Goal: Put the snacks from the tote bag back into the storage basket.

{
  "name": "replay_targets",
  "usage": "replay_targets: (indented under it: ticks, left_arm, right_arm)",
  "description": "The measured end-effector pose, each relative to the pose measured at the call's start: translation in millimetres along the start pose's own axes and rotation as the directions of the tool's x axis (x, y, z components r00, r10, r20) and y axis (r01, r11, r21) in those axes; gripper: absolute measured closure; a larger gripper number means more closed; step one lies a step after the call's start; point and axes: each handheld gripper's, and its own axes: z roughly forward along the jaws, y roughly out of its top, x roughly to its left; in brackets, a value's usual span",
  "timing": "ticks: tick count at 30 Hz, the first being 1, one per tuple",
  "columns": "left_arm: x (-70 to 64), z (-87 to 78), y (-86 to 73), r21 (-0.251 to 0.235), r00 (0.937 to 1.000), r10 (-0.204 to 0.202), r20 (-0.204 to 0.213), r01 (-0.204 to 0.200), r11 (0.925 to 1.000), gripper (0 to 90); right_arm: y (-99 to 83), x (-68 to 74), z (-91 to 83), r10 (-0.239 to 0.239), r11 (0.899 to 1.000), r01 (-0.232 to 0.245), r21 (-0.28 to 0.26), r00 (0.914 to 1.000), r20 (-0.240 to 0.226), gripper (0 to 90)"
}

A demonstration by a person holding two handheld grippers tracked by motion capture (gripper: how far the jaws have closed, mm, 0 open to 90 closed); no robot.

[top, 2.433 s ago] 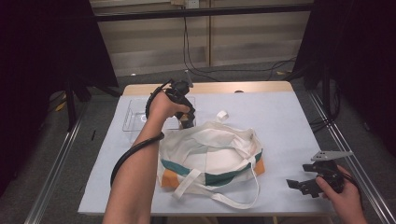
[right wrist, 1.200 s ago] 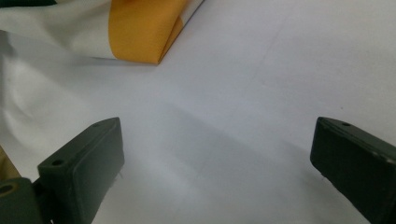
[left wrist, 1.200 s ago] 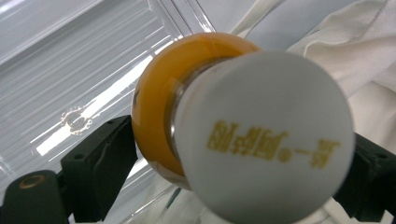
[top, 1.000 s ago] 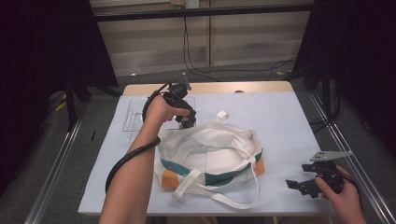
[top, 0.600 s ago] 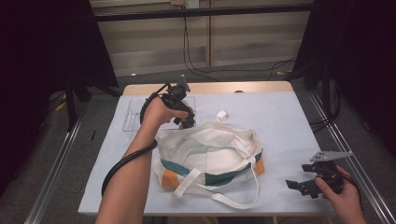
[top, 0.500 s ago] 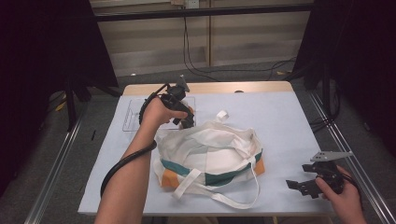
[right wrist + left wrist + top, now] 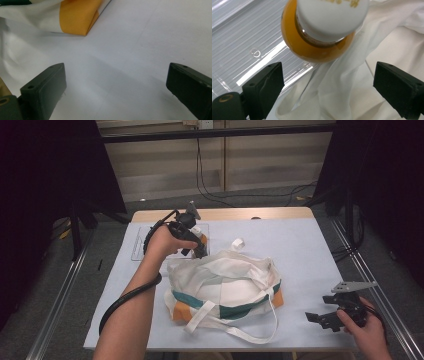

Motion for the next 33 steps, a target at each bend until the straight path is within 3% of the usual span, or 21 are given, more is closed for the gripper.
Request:
replay_targets:
  ticks: [10, 33]
  left_arm:
    - [-2.3, -5.6, -8.2, 0.000, 0.9996, 0.027, 0.003, -0.027, 0.9996, 9.9]
    - [4.0, -13.3, -34.1, -0.013, 0.9998, 0.017, 0.012, -0.017, 0.9998, 10.3]
  right_arm:
    - [3.5, 0.9, 3.4, -0.004, 1.000, 0.004, 0.006, 0.9999, -0.012, 2.8]
    - [10.8, 2.8, 11.0, -0.026, 1.000, 0.026, 0.007, 0.9995, -0.020, 2.8]
